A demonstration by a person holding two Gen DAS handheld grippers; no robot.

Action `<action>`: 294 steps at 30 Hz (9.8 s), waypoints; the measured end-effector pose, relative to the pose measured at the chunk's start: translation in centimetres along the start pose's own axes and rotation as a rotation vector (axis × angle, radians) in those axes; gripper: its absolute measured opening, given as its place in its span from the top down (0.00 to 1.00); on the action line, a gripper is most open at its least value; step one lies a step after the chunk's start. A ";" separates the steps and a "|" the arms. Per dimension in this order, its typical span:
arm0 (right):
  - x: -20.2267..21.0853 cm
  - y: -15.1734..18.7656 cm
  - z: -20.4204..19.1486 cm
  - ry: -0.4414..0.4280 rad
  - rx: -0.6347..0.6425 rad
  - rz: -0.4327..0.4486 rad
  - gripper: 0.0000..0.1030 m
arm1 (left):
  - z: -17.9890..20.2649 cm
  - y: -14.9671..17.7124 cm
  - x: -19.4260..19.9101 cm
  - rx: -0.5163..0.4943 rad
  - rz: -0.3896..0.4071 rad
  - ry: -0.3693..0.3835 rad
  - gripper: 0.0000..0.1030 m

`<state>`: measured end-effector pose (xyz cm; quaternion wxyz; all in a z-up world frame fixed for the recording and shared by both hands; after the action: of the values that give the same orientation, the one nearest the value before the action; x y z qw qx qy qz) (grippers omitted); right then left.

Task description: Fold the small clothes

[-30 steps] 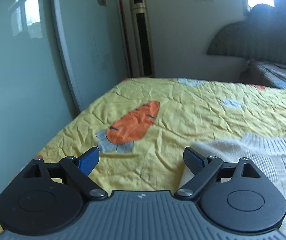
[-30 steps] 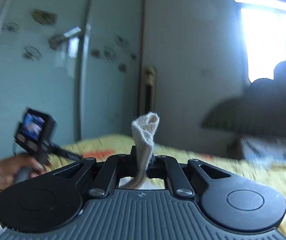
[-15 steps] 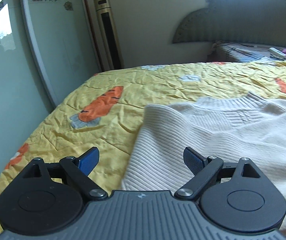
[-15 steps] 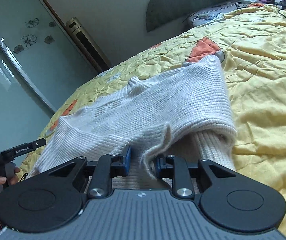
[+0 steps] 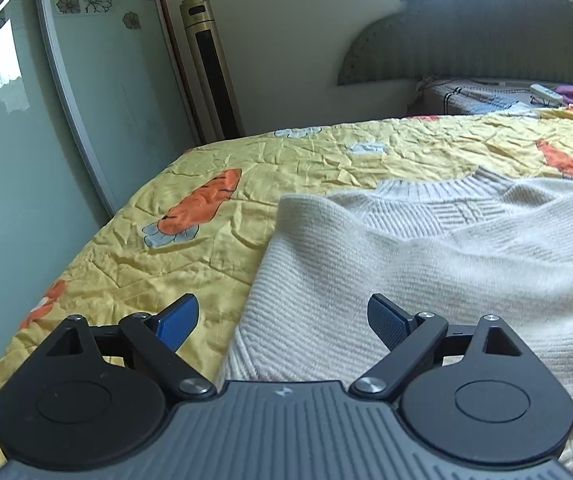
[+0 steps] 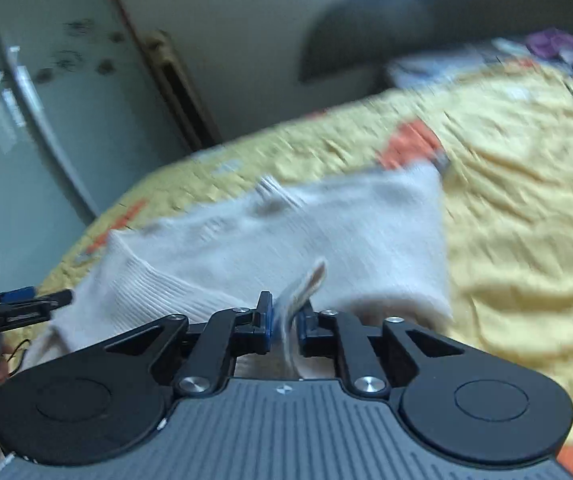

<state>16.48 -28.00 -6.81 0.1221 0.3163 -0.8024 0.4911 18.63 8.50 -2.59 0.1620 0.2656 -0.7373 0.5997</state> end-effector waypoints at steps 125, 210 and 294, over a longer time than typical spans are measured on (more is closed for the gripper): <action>14.9 15.1 -7.2 0.122 0.335 -0.014 0.01 | -0.9 13.2 15.3 0.108 -0.148 0.126 0.04; 18.5 10.4 -8.1 -0.369 -0.010 0.010 0.87 | -6.9 9.4 20.4 0.354 0.004 0.655 0.92; -12.3 -6.6 -6.6 0.118 0.429 -0.071 0.27 | 1.1 -7.5 -11.3 0.086 -0.095 0.106 0.11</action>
<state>29.34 -19.56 -5.17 0.1161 0.3337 -0.6592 0.6637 32.19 8.64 -3.19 0.2175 0.2746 -0.6877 0.6359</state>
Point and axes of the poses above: each gripper's, at about its wrist camera, not at the fingertips, and x roughly against the way its jaws point, z to its right, y to its underside, the point moved 7 cm from there along -x, roughly the way its jaws point
